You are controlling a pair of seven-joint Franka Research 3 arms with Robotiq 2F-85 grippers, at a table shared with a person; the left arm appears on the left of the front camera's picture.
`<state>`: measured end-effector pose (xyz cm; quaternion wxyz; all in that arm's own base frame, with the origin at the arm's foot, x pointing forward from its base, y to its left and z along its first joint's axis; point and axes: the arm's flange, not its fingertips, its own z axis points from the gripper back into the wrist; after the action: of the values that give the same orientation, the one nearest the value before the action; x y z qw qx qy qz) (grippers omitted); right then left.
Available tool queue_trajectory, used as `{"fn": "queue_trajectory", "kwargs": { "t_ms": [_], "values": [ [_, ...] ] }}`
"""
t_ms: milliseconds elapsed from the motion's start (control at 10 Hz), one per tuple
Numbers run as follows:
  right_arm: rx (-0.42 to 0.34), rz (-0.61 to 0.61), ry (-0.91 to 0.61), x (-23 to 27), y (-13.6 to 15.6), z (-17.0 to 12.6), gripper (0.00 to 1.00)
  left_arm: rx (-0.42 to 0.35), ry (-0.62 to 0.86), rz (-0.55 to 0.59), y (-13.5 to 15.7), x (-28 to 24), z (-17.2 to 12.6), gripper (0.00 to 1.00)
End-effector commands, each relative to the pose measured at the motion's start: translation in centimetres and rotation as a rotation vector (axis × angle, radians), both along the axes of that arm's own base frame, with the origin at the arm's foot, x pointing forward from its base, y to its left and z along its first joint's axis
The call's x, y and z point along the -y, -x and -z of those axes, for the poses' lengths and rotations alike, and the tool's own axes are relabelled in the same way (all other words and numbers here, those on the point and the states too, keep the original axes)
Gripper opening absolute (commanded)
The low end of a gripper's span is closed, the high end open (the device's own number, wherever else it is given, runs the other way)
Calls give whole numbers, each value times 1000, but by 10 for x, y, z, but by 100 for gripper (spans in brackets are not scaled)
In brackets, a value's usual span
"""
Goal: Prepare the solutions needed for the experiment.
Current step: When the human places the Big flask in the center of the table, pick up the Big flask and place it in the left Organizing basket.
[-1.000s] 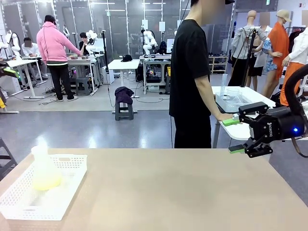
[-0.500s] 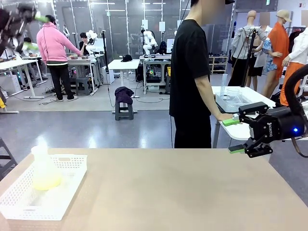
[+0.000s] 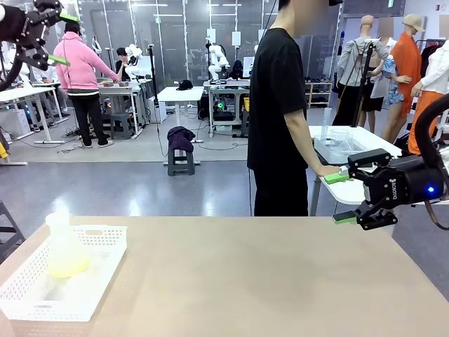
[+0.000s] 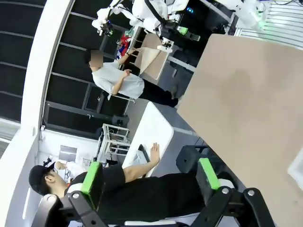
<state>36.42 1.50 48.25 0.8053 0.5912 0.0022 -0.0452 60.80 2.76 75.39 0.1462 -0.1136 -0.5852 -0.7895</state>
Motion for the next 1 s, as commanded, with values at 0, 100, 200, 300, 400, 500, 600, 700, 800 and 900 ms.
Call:
{"fn": "queue_trajectory", "kwargs": {
  "t_ms": [0,100,200,300,400,500,600,700,800,900],
  "values": [
    [12,1,-14,-1,-1,0,90,32,-20,-19,16,8,-15,100],
    [12,1,-14,-1,-1,0,90,32,-20,-19,16,8,-15,100],
    [12,1,-14,-1,-1,0,90,11,-4,-1,7,3,-10,100],
    [12,1,-14,-1,-1,0,90,-309,-3,-23,11,6,-9,100],
    [12,1,-14,-1,-1,0,90,-550,-57,-25,15,7,-5,100],
    [12,1,-14,-1,-1,0,90,-738,-104,10,17,2,3,100],
    [12,1,-14,-1,-1,0,90,-931,-112,14,20,0,16,100],
    [12,1,-14,-1,-1,0,90,-1073,-110,47,30,-2,21,100],
    [12,1,-14,-1,-1,0,90,-1267,-154,118,41,-8,24,100],
    [12,1,-14,-1,-1,0,90,-1390,-184,167,46,-12,31,100]
  ]
}}
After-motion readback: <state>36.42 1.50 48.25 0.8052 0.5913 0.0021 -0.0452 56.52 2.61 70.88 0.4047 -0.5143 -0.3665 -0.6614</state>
